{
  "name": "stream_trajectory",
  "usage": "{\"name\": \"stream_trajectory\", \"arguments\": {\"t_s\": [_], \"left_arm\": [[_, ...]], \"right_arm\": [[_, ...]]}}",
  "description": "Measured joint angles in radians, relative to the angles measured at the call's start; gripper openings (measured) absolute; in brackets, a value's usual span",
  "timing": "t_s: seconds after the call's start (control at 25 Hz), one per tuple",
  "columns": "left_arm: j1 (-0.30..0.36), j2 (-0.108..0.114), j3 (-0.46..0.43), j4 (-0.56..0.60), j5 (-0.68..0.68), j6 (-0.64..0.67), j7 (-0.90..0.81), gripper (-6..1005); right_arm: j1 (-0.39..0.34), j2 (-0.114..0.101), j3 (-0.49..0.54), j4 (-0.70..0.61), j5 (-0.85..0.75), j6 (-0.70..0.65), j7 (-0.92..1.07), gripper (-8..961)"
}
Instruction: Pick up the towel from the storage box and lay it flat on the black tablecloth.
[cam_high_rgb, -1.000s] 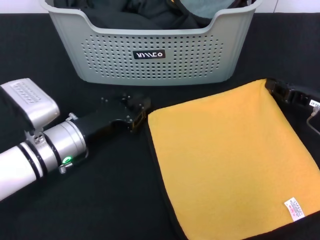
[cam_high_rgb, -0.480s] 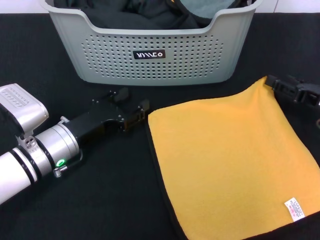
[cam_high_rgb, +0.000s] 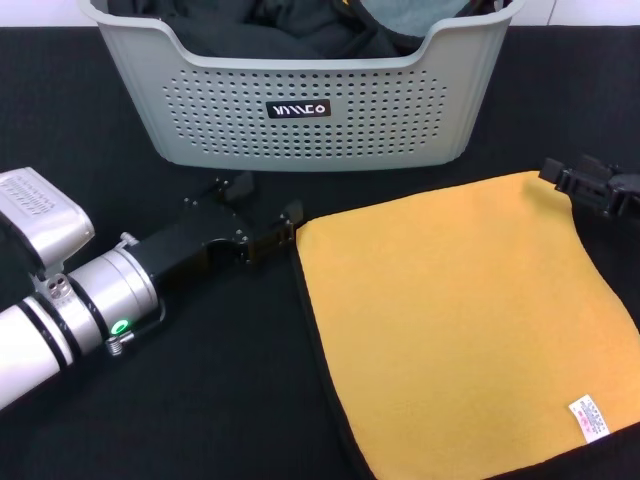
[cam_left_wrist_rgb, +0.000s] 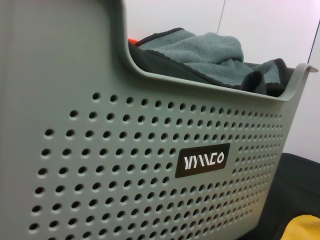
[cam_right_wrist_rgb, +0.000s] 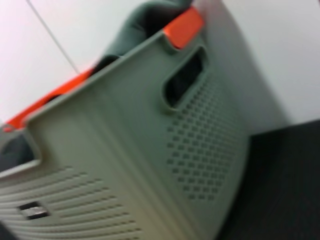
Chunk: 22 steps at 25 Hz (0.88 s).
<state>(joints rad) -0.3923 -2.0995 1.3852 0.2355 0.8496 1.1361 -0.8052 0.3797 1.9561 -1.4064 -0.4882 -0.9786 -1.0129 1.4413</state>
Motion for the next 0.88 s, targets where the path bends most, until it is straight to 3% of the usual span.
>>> {"name": "stream_trajectory", "arguments": {"t_s": [0.24, 0.44, 0.64, 0.88], "left_arm": [[0.030, 0.005, 0.000, 0.004, 0.002, 0.076, 0.003, 853], [0.054, 0.025, 0.007, 0.004, 0.016, 0.217, -0.008, 852], [0.039, 0.056, 0.013, 0.007, 0.167, 0.399, -0.070, 851], [-0.014, 0.070, 0.012, 0.012, 0.308, 0.597, -0.101, 849]], "right_arm": [[-0.030, 0.006, 0.003, -0.033, 0.001, -0.172, -0.137, 808], [-0.051, 0.017, 0.003, -0.056, -0.001, -0.387, -0.342, 807], [-0.026, 0.010, 0.001, -0.057, -0.069, -0.557, -0.380, 807], [0.025, -0.006, 0.002, -0.076, -0.226, -0.802, -0.374, 806]]}}
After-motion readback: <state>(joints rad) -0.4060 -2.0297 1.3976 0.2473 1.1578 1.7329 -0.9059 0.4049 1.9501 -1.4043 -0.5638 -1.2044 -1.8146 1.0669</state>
